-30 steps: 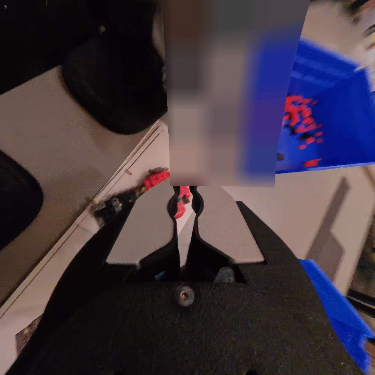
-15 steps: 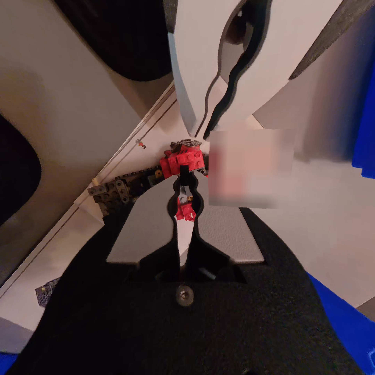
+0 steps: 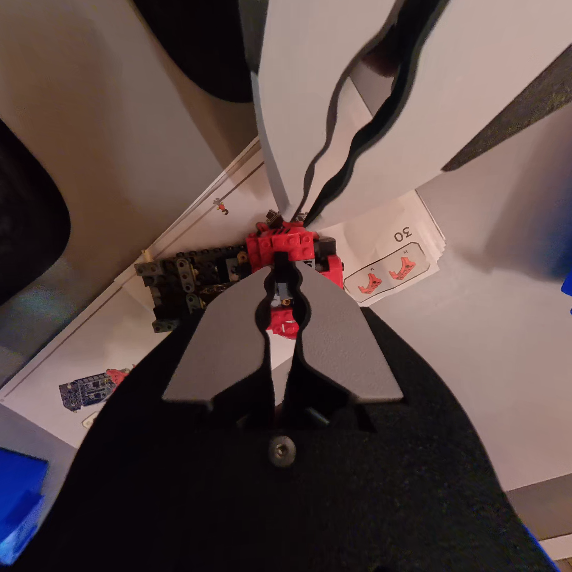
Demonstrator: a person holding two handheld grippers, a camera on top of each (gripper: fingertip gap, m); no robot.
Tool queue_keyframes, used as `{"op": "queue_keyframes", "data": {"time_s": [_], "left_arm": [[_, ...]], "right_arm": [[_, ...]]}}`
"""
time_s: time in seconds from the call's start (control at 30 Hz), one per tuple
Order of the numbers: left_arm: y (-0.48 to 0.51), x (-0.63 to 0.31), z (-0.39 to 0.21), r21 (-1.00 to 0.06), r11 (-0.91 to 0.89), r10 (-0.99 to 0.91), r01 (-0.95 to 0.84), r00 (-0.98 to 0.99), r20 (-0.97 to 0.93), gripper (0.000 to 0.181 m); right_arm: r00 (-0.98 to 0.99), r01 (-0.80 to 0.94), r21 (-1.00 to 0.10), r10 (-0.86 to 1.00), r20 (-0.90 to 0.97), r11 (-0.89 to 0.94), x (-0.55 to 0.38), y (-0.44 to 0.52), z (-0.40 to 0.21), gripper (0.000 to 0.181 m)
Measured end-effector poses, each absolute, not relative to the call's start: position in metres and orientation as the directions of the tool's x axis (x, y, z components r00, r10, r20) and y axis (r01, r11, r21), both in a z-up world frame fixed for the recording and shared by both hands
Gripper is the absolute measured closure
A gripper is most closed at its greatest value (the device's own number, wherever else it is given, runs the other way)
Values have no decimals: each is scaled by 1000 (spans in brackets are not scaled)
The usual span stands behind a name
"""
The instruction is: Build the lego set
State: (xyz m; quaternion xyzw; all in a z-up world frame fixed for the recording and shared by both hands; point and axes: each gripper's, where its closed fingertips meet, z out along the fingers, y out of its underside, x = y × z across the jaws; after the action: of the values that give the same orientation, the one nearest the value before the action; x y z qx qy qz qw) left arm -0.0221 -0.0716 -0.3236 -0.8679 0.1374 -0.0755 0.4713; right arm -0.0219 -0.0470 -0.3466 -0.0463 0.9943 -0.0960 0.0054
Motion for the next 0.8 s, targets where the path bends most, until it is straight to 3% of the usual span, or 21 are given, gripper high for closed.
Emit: {"op": "queue_keyframes", "data": {"time_s": [0.8], "left_arm": [[-70,-22,-331,-821,-541,-311,-181,950,-4,177]], "right_arm": [[-981,-180,-133,-188,-50,975,-22,-48,-346,173]]}}
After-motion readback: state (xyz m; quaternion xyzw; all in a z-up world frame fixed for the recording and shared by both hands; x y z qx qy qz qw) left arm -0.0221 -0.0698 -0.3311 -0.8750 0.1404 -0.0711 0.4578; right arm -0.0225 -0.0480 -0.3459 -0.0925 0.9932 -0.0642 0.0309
